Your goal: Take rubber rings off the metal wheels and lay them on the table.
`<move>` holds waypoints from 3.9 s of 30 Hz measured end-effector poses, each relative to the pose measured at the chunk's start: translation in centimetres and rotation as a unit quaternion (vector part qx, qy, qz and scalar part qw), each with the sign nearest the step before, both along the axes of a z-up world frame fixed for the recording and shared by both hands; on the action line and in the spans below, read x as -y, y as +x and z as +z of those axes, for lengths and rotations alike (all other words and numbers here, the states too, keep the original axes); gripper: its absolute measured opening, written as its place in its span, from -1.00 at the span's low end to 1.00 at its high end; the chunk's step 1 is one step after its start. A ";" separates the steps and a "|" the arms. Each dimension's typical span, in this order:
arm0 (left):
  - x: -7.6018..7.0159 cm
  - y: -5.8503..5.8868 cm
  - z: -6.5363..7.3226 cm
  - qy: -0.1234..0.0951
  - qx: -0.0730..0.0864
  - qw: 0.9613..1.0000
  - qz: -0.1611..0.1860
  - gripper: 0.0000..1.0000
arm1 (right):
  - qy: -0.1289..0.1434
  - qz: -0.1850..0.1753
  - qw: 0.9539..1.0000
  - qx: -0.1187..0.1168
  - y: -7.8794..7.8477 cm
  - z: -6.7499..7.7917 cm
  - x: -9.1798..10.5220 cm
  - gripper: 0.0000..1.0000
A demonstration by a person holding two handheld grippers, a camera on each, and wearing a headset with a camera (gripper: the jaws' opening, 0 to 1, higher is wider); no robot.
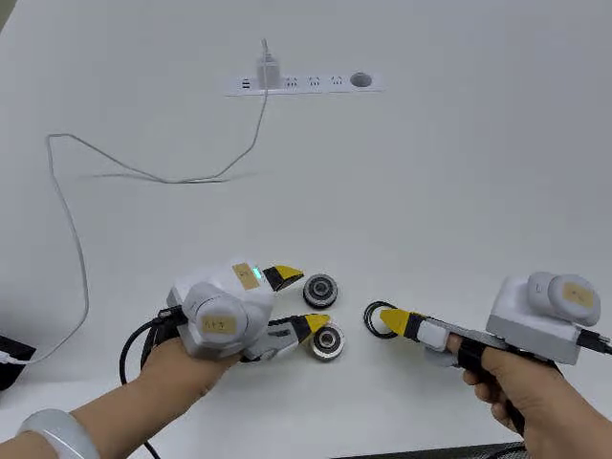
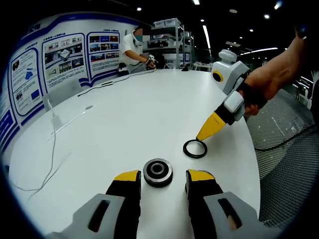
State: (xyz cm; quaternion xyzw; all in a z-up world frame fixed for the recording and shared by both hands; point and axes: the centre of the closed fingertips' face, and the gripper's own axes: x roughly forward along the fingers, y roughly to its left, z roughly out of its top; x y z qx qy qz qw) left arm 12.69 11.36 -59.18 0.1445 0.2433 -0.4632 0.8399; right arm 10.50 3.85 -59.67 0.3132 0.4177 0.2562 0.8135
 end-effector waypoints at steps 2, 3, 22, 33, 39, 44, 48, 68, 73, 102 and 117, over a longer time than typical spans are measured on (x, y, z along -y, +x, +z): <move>0.2 0.0 0.0 -0.002 -0.001 1.000 -0.001 -0.28 | 0.005 0.005 1.000 0.001 0.2 0.1 -0.7 -0.80; 0.2 0.1 0.0 -0.001 0.000 1.000 -0.002 -0.29 | 0.007 0.007 1.000 0.001 0.3 0.1 -1.0 -0.80; 1.1 0.8 -0.3 0.010 -0.007 1.000 0.002 -0.52 | 0.019 0.028 0.999 0.009 1.6 0.5 -3.6 -0.80; 0.8 1.3 -0.9 0.017 -0.015 1.000 0.011 -0.67 | 0.019 0.027 0.999 0.008 1.7 0.4 -3.6 -0.81; 0.9 1.2 -1.0 0.016 -0.018 1.000 0.010 -0.70 | 0.021 0.026 0.999 0.005 1.9 0.2 -3.7 -0.81; 0.9 1.3 -1.0 0.016 -0.021 1.000 0.011 -0.71 | 0.022 0.025 0.999 0.001 2.1 -0.2 -3.9 -0.81; 0.9 1.3 -1.0 0.015 -0.022 1.000 0.011 -0.71 | 0.023 0.023 0.999 -0.004 2.2 -0.5 -4.0 -0.80; 0.8 1.3 -1.1 0.012 -0.025 1.000 0.013 -0.73 | 0.038 0.014 0.999 -0.025 2.6 -1.5 -4.8 -0.69; 0.8 1.3 -1.1 0.013 -0.025 1.000 0.014 -0.73 | 0.042 0.010 0.999 -0.027 2.7 -1.6 -4.8 -0.67; 0.9 1.3 -1.0 0.011 -0.025 1.000 0.013 -0.74 | 0.084 0.003 0.995 -0.052 2.9 -1.7 -5.1 -0.69; 0.9 1.2 -1.0 0.013 -0.025 1.000 0.012 -0.74 | 0.097 -0.002 0.993 -0.066 2.7 -1.9 -4.8 -0.78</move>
